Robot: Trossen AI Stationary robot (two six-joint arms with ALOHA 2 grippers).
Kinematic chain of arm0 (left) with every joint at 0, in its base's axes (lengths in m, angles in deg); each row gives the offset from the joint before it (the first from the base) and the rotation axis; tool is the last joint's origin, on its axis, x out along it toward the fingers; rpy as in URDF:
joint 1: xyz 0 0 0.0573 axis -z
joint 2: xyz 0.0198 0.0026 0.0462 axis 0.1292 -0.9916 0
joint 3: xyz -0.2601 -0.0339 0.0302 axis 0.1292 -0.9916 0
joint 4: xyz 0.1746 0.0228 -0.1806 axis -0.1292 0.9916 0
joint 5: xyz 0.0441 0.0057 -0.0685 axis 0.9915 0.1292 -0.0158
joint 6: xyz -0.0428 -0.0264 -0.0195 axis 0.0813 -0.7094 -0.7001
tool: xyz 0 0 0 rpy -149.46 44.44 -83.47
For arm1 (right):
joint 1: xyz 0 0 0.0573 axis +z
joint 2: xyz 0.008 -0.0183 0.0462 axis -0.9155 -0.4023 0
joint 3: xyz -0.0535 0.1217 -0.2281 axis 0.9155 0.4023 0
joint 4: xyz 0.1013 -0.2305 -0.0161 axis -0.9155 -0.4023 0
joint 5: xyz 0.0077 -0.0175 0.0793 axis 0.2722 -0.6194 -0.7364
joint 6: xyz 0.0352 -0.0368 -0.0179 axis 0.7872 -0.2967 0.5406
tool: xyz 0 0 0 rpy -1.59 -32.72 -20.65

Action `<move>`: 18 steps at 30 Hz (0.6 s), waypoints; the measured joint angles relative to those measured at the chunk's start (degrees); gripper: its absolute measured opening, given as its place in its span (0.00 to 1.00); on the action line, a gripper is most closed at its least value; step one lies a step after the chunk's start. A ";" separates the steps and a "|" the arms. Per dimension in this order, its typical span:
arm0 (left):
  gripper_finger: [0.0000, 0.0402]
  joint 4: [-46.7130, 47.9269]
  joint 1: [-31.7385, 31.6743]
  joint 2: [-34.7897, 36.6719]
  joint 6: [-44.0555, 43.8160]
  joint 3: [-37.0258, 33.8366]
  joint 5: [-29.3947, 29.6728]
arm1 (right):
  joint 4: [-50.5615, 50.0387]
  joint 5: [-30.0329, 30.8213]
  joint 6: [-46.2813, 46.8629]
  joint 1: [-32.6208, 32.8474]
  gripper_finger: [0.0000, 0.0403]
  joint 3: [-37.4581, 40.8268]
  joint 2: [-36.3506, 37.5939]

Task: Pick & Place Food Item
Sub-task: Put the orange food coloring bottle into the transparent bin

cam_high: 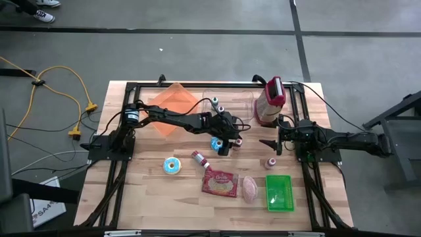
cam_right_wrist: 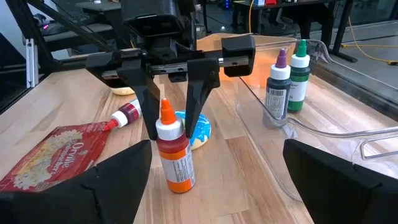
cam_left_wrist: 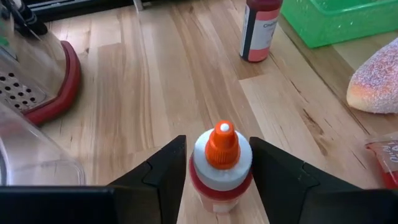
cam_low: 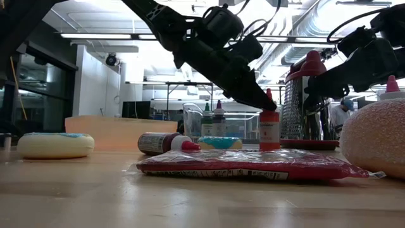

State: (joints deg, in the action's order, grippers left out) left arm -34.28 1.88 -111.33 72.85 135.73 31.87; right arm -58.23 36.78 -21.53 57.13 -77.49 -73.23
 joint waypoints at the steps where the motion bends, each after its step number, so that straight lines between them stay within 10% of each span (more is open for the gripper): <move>1: 0.38 -0.03 0.00 0.00 0.00 0.00 0.02 | 0.00 0.00 0.00 0.02 0.88 0.01 0.00; 18: 0.29 0.44 -0.91 2.92 -1.50 -0.21 -2.16 | 0.00 0.00 0.00 0.02 0.88 -0.01 0.00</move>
State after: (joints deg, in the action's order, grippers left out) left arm -33.84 0.97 -108.41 71.35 135.52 29.70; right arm -58.23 36.79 -21.53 57.15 -77.50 -73.23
